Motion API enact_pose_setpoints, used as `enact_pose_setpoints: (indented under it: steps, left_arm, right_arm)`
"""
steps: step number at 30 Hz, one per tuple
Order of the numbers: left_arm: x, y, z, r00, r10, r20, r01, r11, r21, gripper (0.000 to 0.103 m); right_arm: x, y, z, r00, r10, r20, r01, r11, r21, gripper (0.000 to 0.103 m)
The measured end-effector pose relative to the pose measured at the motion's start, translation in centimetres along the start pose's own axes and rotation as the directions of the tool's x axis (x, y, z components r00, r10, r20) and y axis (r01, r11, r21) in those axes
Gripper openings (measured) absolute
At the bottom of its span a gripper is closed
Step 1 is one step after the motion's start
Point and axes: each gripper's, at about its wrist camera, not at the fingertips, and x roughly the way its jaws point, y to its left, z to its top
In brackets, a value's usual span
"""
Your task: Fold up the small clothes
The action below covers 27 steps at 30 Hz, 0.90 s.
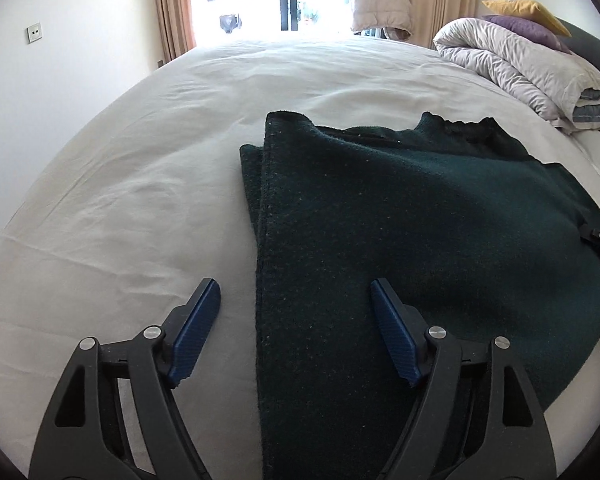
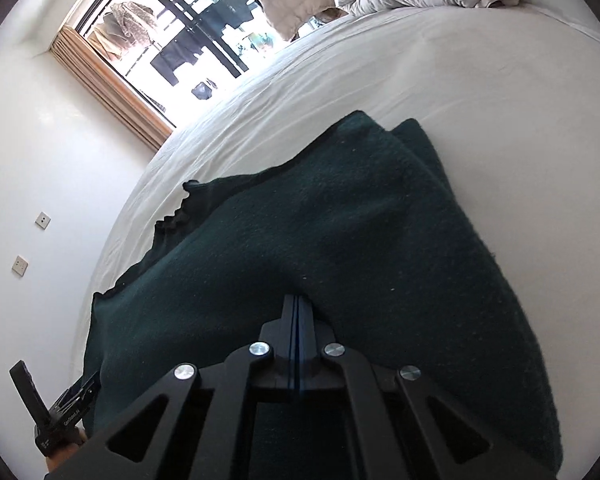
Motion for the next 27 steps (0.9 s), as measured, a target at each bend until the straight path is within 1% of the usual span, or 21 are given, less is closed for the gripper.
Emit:
enact_pose_setpoints:
  steps: [1,2,3,5,7,10,11,12,14,16,17,18,21,22,23,24,27]
  left_arm:
    - [0.0,0.1,0.0,1.000,0.003,0.001,-0.003,1.000,0.000,0.077]
    - [-0.1,0.3,-0.2,1.000,0.005,0.002,-0.005,1.000,-0.010,0.078]
    - [-0.2,0.6,-0.4,1.000,0.005,0.001,-0.005,1.000,-0.022,0.080]
    - [-0.6,1.1,-0.8,1.000,0.000,0.003,0.000,0.999,-0.045,0.081]
    - [-0.7,0.9,-0.8,1.000,0.010,0.004,-0.010,0.999,-0.037,0.082]
    - [-0.7,0.7,-0.8,1.000,0.018,0.006,-0.018,0.999,-0.031,0.082]
    - [-0.6,0.7,-0.8,1.000,0.019,0.006,-0.019,0.999,-0.030,0.082]
    - [-0.7,0.7,-0.9,1.000,0.021,0.006,-0.020,0.999,-0.030,0.082]
    - [-0.6,0.7,-0.9,1.000,0.020,0.006,-0.020,0.999,-0.029,0.082]
    - [-0.5,0.8,-0.8,1.000,0.015,0.003,-0.015,0.999,-0.033,0.082]
    - [-0.5,0.8,-0.8,1.000,0.012,0.002,-0.012,0.999,-0.036,0.082]
    - [-0.5,0.9,-0.8,1.000,0.009,0.001,-0.009,0.999,-0.039,0.082]
    - [-0.5,0.9,-0.9,1.000,0.008,0.002,-0.008,0.999,-0.040,0.082]
    - [-0.5,0.9,-0.9,1.000,0.007,0.003,-0.007,0.999,-0.041,0.082]
    - [-0.5,0.9,-1.0,1.000,0.008,0.003,-0.008,0.999,-0.041,0.082]
    - [-0.5,0.9,-1.0,1.000,0.008,0.003,-0.008,0.999,-0.041,0.082]
    - [-0.5,1.0,-0.9,1.000,0.007,0.004,-0.006,0.999,-0.041,0.082]
  right_arm:
    - [-0.5,0.8,0.0,0.999,-0.034,0.013,0.035,0.999,-0.029,0.000]
    - [-0.8,1.7,0.0,0.999,-0.050,0.020,0.051,0.998,-0.047,0.007]
    - [-1.5,1.9,0.1,0.999,-0.029,0.021,0.030,0.998,-0.056,0.019]
    - [-2.6,2.9,-0.3,0.999,0.051,0.017,-0.049,0.996,-0.074,0.028]
    - [-3.0,4.8,-1.2,0.990,0.141,-0.005,-0.141,0.985,-0.101,0.029]
    - [-2.3,7.1,-2.7,0.965,0.253,-0.073,-0.260,0.958,-0.124,0.032]
    - [-1.6,7.5,-3.3,0.957,0.271,-0.102,-0.283,0.951,-0.125,0.035]
    - [-0.8,7.7,-3.8,0.954,0.272,-0.128,-0.288,0.949,-0.126,0.035]
    - [1.2,7.2,-4.5,0.957,0.229,-0.179,-0.251,0.961,-0.117,0.035]
    - [1.6,5.7,-4.4,0.957,0.235,-0.171,-0.251,0.965,-0.075,0.023]
    - [1.5,5.0,-4.2,0.960,0.230,-0.158,-0.242,0.969,-0.056,0.015]
    - [1.1,4.3,-4.0,0.968,0.212,-0.136,-0.220,0.975,-0.044,0.012]
    - [-0.7,2.1,-3.0,0.990,0.131,-0.059,-0.131,0.991,0.002,0.012]
    - [-1.8,1.4,-2.9,0.996,0.080,-0.035,-0.079,0.997,0.022,0.013]
    - [-2.3,1.3,-2.8,0.999,0.032,-0.013,-0.032,0.999,0.032,0.020]
    - [-2.6,1.7,-2.7,0.999,0.032,-0.005,-0.032,0.999,0.034,0.022]
    - [-2.6,4.5,-3.5,0.993,0.109,-0.039,-0.110,0.994,-0.029,0.027]
